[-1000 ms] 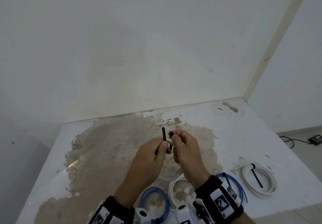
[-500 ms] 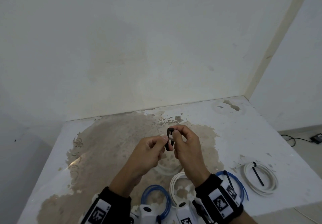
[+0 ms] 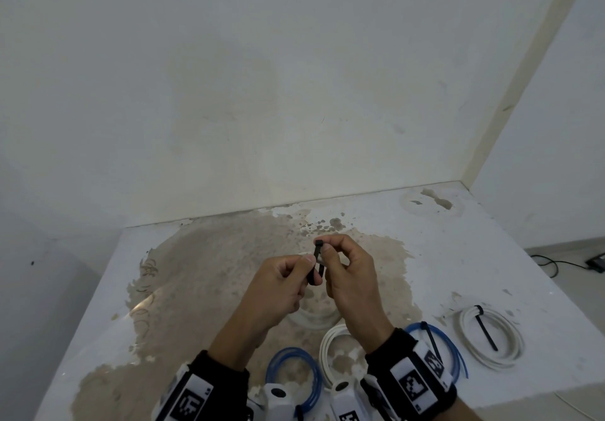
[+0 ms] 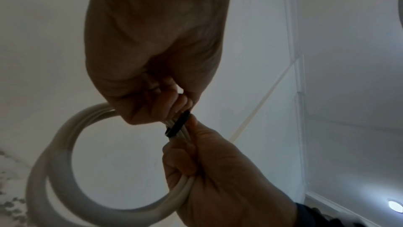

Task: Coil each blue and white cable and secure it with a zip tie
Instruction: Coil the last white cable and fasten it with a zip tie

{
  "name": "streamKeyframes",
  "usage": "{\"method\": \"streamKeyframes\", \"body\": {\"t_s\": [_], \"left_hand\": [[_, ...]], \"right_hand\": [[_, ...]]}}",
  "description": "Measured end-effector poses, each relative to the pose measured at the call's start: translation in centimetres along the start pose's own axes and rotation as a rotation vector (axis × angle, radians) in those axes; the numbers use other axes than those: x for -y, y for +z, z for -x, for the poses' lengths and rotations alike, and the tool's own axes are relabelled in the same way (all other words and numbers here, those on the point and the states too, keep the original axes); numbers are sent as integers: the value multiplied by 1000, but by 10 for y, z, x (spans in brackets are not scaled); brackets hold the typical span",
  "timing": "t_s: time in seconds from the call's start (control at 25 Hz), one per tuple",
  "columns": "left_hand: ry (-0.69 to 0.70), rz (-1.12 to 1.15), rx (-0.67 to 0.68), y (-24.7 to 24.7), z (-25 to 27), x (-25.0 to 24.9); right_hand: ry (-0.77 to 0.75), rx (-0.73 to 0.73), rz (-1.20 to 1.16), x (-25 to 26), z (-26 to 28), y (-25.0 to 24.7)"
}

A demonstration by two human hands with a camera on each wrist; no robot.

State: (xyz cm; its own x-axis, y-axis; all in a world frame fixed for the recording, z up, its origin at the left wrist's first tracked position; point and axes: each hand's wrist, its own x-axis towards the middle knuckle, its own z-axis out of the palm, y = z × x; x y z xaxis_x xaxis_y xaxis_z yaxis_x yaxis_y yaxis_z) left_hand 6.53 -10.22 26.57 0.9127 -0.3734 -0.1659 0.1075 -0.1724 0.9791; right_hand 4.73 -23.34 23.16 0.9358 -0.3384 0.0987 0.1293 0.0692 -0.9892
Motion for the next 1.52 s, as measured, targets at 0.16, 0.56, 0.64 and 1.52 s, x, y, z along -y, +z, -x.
{"method": "streamKeyframes", "body": {"t_s": [0.16,0.56,0.64,1.52], "left_hand": [[37,20,-40,1,-1,2],[64,-38,-108,4,-5,9],[52,-32,-138,4,-7,9],[283,-200,-253,8,-31,32]], "right_hand": [[-40,15,23,1,0,-1],[-26,28,65,-5,-2,-8],[-26,41,69,-6,-2,-8],[151,132,-80,-3,-11,-8]]}}
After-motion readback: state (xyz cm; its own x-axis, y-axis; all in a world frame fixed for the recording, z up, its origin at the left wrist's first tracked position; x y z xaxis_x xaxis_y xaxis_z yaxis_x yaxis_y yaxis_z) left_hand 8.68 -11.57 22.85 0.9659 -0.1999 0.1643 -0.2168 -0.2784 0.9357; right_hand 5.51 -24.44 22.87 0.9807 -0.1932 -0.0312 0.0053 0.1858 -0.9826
